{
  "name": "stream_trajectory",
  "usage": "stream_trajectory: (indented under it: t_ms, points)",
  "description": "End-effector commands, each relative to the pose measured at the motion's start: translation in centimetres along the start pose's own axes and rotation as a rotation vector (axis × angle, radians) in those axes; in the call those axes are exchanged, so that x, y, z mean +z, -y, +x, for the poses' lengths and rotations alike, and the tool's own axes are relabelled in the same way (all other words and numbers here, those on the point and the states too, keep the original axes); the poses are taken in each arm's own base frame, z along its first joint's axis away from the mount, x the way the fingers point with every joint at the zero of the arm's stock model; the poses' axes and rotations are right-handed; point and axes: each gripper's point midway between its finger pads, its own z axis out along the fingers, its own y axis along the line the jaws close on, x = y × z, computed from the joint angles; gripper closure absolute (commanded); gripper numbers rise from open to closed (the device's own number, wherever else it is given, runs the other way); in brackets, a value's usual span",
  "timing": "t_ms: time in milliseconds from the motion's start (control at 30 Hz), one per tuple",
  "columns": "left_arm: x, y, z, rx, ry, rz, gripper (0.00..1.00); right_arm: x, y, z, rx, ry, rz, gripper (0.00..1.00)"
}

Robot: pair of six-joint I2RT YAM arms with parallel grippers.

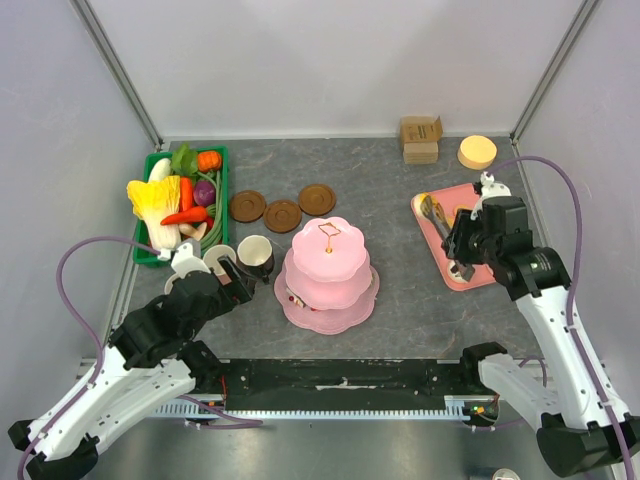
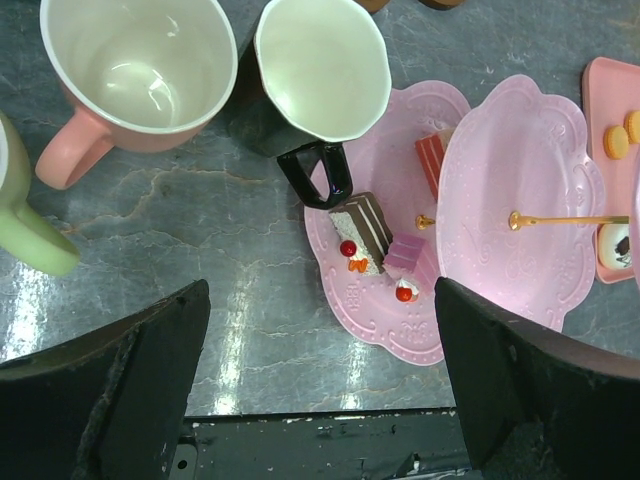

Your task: Serve the afternoon tea

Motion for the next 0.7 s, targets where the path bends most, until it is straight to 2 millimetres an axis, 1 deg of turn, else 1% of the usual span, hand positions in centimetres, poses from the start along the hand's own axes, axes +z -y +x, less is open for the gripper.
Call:
stream_trajectory:
  t_ms: [0, 100, 267, 367, 433, 533, 667]
  points:
    - [-0.6, 0.4, -1.4, -0.048, 0.047, -0.001, 0.01, -2.7, -5.1, -1.3, -0.099, 0.061, -0.313, 0.63]
    - [-0.5, 0.2, -1.4, -0.047, 0.047, -0.011, 0.01, -3.1, -6.3, -0.4, -0.122, 0.040, -0.398, 0.63]
    - [-0.2, 0.1, -1.1, -0.042, 0.037, -0.024, 0.01, -4.7, -9.2, 1.2, -0.159, -0.014, -0.588, 0.63]
    - [0.0, 0.0, -0.8, -0.038, 0.028, -0.032, 0.01, -5.5, -10.1, 1.9, -0.175, -0.038, -0.652, 0.63]
    - [0.1, 0.0, -0.7, -0.040, 0.027, -0.036, 0.01, -5.5, -10.6, 2.6, -0.172, -0.069, -0.692, 0.62]
    - [0.2, 0.1, -0.6, -0.041, 0.022, -0.031, 0.01, -4.9, -11.0, 3.5, -0.161, -0.124, -0.707, 0.62]
    - [0.2, 0.0, -0.5, -0.035, 0.021, -0.029, 0.01, -4.2, -11.5, 4.1, -0.166, -0.155, -0.707, 0.63]
